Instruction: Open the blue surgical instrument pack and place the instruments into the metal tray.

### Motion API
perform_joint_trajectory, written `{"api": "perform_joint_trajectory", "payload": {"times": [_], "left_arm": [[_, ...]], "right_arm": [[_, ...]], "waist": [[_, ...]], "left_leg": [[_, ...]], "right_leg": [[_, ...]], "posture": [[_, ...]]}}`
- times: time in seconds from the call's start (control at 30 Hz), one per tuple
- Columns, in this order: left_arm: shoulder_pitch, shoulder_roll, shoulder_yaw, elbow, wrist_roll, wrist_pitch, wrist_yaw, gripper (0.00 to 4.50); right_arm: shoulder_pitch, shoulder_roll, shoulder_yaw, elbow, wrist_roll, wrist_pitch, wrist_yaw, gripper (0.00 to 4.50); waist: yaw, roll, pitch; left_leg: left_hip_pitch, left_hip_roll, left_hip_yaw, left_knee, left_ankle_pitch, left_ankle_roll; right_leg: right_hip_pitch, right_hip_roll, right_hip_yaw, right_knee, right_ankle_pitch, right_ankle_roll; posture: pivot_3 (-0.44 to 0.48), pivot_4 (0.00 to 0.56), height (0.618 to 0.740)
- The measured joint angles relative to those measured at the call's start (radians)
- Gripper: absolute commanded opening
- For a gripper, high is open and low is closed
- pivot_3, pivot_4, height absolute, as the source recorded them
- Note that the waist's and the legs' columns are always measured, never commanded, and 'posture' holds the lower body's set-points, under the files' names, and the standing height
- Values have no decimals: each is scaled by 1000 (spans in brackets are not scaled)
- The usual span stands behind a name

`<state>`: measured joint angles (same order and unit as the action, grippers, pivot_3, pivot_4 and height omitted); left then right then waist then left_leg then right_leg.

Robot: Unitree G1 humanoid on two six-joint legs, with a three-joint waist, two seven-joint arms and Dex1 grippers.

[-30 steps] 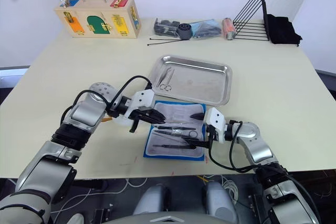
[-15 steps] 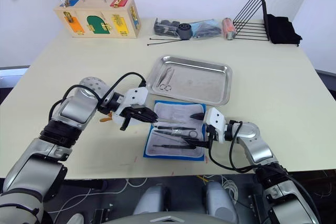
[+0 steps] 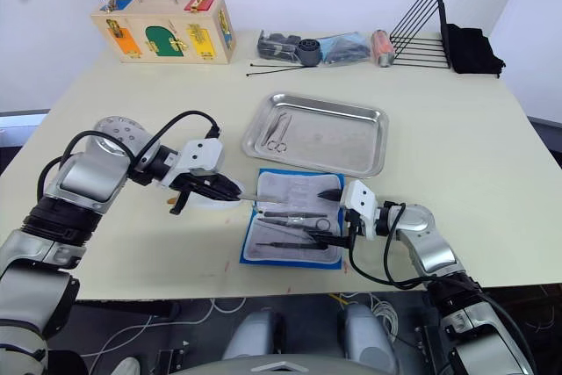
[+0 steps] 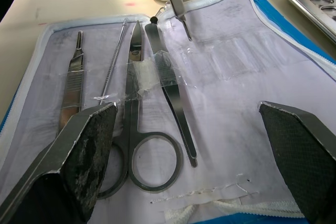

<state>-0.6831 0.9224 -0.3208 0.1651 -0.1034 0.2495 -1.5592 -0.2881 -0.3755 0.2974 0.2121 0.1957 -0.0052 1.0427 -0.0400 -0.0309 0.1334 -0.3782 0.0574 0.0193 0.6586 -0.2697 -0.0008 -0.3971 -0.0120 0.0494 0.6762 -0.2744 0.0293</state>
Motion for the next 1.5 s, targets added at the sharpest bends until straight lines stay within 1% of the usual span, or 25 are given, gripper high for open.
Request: {"api": "perform_joint_trajectory", "payload": {"times": [0.2,0.33,0.37,0.47,0.5,0.6,0.67,0.77,0.83,0.9,0.93,1.1,1.17,1.27,1.5], "left_arm": [[-1,77,3,-25,-49,37,-6,84],[-27,53,50,-28,-121,145,-2,84],[-43,28,80,-36,-145,192,17,84],[-50,-3,98,-46,-160,234,58,84],[-52,-54,120,-58,-163,275,129,84],[-56,-151,136,-81,-160,348,284,84],[-68,-251,170,-95,-152,429,443,84],[-74,-348,191,-134,-151,517,601,84],[-75,-378,196,-148,-147,542,656,84],[-75,-460,199,-168,-124,605,807,84],[-75,-461,199,-168,-124,606,808,84],[-98,-581,221,-155,-92,699,1008,84],[-147,-650,260,-124,-90,769,1099,84],[-190,-725,312,-95,-86,795,1200,84],[-190,-784,322,7,-47,757,1326,84]], "right_arm": [[0,0,0,0,0,0,0,4500],[0,0,0,1,0,0,0,4500],[0,1,0,1,0,0,1,4500],[0,0,0,1,0,0,1,4500],[0,0,0,1,0,0,0,4500],[-1,2,0,2,0,0,1,4500],[-1,1,0,2,0,0,1,4500],[-2,2,1,2,0,0,2,4500],[-2,2,1,2,0,0,2,4500],[-2,1,0,2,0,0,2,4500],[-2,1,0,2,0,0,2,4500],[-2,-1,-1,2,0,0,2,4500],[-2,0,0,2,0,0,3,4500],[-3,1,1,2,0,0,4,4500],[-3,0,1,3,0,0,4,4500]], "waist": [[0,0,0],[1,-1,0],[0,-1,0],[0,-1,0],[1,-2,0],[-1,-3,0],[0,-3,0],[-2,-3,0],[-1,-3,0],[-1,-3,0],[-1,-3,0],[1,-4,0],[-1,-4,0],[-2,-4,0],[-1,-4,0]], "left_leg": [[0,0,0,0,0,0],[0,0,0,0,0,0],[0,0,0,0,0,0],[0,0,0,0,0,0],[0,0,-1,0,0,0],[0,0,-1,0,0,0],[0,0,-1,0,0,0],[0,0,-1,0,0,0],[0,0,-1,0,0,0],[0,0,-1,0,0,0],[0,0,-1,0,0,0],[0,-1,-1,0,0,0],[0,-1,-1,0,0,0],[0,-1,-1,0,0,0],[0,-1,-1,0,0,0]], "right_leg": [[0,0,0,0,0,0],[0,0,0,0,0,0],[0,0,0,0,0,0],[0,0,0,0,0,0],[0,0,-1,0,0,0],[0,0,0,0,0,0],[0,0,-1,0,0,0],[0,0,0,0,0,1],[0,0,0,0,0,1],[0,0,0,0,0,1],[0,0,0,1,0,1],[1,-1,0,1,1,1],[1,0,0,0,1,1],[1,0,0,0,1,1],[1,-1,0,0,1,1]], "posture": [[0,150,740],[0,150,740],[0,150,740],[0,150,740],[0,150,740],[0,150,740],[0,150,740],[0,150,740],[0,150,740],[0,150,740],[0,150,740],[0,150,740],[0,150,740],[0,150,740],[0,150,740]]}}
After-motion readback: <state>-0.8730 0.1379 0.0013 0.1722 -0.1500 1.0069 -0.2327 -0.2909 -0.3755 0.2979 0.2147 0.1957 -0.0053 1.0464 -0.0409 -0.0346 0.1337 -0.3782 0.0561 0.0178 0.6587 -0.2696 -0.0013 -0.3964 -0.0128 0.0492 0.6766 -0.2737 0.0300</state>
